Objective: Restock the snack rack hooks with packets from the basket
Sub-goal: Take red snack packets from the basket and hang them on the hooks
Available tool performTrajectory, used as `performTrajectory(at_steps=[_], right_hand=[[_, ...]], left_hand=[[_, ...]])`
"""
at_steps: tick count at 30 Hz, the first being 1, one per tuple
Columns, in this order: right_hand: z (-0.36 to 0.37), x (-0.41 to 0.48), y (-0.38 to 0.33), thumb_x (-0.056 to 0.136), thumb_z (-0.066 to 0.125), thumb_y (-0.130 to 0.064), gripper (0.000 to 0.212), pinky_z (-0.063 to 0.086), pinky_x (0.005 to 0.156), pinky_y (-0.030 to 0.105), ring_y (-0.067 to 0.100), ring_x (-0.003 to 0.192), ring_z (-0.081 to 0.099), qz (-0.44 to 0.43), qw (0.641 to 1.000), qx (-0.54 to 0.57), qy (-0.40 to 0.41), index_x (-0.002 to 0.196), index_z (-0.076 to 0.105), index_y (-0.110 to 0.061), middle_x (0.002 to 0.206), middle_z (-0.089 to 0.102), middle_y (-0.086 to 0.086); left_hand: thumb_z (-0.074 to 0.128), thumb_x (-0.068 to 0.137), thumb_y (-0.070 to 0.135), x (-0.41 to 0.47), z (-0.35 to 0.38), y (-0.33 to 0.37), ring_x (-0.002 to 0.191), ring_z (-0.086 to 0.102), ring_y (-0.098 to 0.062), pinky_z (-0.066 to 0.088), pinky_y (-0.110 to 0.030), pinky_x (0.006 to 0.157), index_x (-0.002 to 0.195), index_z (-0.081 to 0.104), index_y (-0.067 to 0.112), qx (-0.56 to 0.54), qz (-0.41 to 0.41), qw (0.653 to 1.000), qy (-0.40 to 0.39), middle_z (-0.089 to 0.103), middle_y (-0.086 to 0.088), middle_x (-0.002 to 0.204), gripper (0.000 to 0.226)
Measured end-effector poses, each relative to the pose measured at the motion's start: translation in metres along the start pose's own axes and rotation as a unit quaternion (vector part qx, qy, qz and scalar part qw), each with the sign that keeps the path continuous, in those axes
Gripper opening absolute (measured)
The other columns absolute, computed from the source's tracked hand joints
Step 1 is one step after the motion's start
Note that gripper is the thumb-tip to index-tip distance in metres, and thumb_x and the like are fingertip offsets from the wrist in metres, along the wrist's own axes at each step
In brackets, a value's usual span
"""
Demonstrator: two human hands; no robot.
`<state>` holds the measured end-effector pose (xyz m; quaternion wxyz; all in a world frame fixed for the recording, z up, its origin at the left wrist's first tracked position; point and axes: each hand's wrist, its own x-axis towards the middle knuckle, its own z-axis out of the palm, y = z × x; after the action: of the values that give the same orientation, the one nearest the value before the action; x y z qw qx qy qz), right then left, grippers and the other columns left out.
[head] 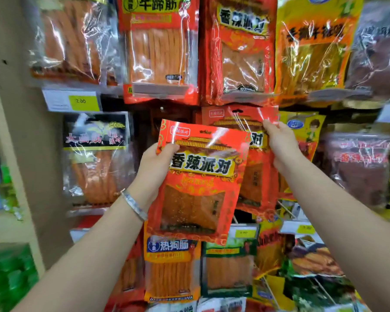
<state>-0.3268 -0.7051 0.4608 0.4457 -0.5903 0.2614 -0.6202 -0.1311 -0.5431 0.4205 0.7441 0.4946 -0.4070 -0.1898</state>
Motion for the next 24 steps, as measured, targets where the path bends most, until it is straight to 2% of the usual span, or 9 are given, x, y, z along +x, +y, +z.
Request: performTrajectory(at_steps=[3, 5, 8, 11, 13, 15, 18, 22, 24], right_hand=[[0.000, 0.011, 0.013, 0.094, 0.052, -0.028, 0.014, 0.051, 0.080, 0.036, 0.018, 0.087, 0.064, 0.031, 0.999, -0.023, -0.026, 0.093, 0.061, -0.018, 0.096, 0.066, 0.002], [-0.002, 0.015, 0.021, 0.094, 0.053, -0.030, 0.024, 0.049, 0.085, 0.034, 0.013, 0.090, 0.063, 0.043, 0.998, -0.043, -0.019, 0.112, 0.059, -0.015, 0.101, 0.064, -0.001], [-0.008, 0.017, 0.035, 0.091, 0.058, -0.038, 0.039, 0.050, 0.086, 0.029, 0.017, 0.097, 0.062, 0.030, 0.997, -0.069, -0.017, 0.117, 0.058, -0.009, 0.117, 0.063, 0.009], [-0.016, 0.008, 0.038, 0.085, 0.068, -0.032, 0.046, 0.040, 0.068, 0.001, 0.008, 0.088, 0.055, -0.060, 0.992, -0.108, 0.032, 0.122, 0.048, -0.012, 0.115, 0.054, 0.006], [-0.022, -0.004, 0.038, 0.084, 0.068, -0.023, 0.040, 0.037, 0.071, -0.001, 0.000, 0.087, 0.050, -0.142, 0.981, -0.112, 0.068, 0.116, 0.045, -0.020, 0.110, 0.049, 0.000], [-0.024, -0.017, 0.037, 0.086, 0.065, -0.027, 0.028, 0.037, 0.072, 0.002, -0.008, 0.080, 0.049, -0.181, 0.976, -0.097, 0.072, 0.105, 0.045, -0.027, 0.097, 0.051, -0.009], [-0.019, -0.027, 0.033, 0.086, 0.062, -0.043, 0.016, 0.042, 0.070, 0.012, -0.005, 0.072, 0.054, -0.107, 0.992, -0.054, -0.030, 0.092, 0.051, -0.033, 0.082, 0.058, -0.015], [-0.018, -0.020, 0.029, 0.087, 0.059, -0.050, 0.043, 0.045, 0.097, 0.046, 0.024, 0.112, 0.057, -0.056, 0.996, -0.033, -0.058, 0.117, 0.055, -0.019, 0.111, 0.059, -0.003], [-0.022, -0.014, 0.026, 0.089, 0.058, -0.045, 0.043, 0.042, 0.100, 0.048, 0.026, 0.113, 0.055, -0.084, 0.994, -0.057, -0.034, 0.119, 0.052, -0.015, 0.113, 0.058, 0.003]], left_hand=[[0.057, 0.088, 0.020, 0.003, 0.008, -0.003, 0.064, 0.068, -0.017, 0.054, -0.028, 0.055, 0.086, 0.067, 0.018, -0.004, -0.006, 1.000, 0.000, 0.071, -0.001, 0.073, 0.010], [0.057, 0.089, 0.020, 0.003, 0.014, -0.005, 0.068, 0.068, -0.020, 0.055, -0.031, 0.060, 0.089, 0.066, 0.016, -0.003, -0.012, 1.000, 0.001, 0.071, -0.005, 0.079, 0.010], [0.056, 0.090, 0.019, 0.003, 0.023, -0.008, 0.073, 0.068, -0.024, 0.054, -0.035, 0.066, 0.092, 0.066, 0.015, -0.006, -0.014, 1.000, 0.007, 0.071, -0.010, 0.085, 0.011], [0.056, 0.090, 0.019, 0.003, 0.030, -0.012, 0.070, 0.069, -0.022, 0.055, -0.032, 0.059, 0.093, 0.067, 0.014, -0.012, -0.011, 1.000, 0.011, 0.072, -0.007, 0.081, 0.012], [0.056, 0.090, 0.019, 0.002, 0.037, -0.014, 0.068, 0.070, -0.020, 0.055, -0.028, 0.054, 0.092, 0.067, 0.015, -0.024, -0.009, 1.000, 0.013, 0.073, -0.003, 0.077, 0.012], [0.056, 0.090, 0.020, 0.002, 0.044, -0.016, 0.071, 0.071, -0.020, 0.055, -0.029, 0.055, 0.092, 0.067, 0.017, -0.029, -0.006, 0.999, 0.013, 0.073, -0.002, 0.079, 0.012], [0.057, 0.089, 0.024, 0.001, 0.056, -0.017, 0.078, 0.071, -0.024, 0.054, -0.030, 0.056, 0.092, 0.069, 0.019, -0.045, -0.009, 0.999, -0.006, 0.074, -0.006, 0.086, 0.013], [0.062, 0.087, 0.021, 0.005, 0.070, -0.019, 0.092, 0.068, -0.020, 0.056, -0.037, 0.076, 0.104, 0.062, 0.024, 0.025, 0.039, 0.999, 0.003, 0.071, -0.002, 0.097, 0.017], [0.066, 0.085, 0.013, 0.008, 0.072, -0.016, 0.105, 0.059, -0.007, 0.046, -0.031, 0.093, 0.120, 0.048, 0.025, 0.114, 0.135, 0.984, 0.023, 0.059, 0.007, 0.113, 0.041]])
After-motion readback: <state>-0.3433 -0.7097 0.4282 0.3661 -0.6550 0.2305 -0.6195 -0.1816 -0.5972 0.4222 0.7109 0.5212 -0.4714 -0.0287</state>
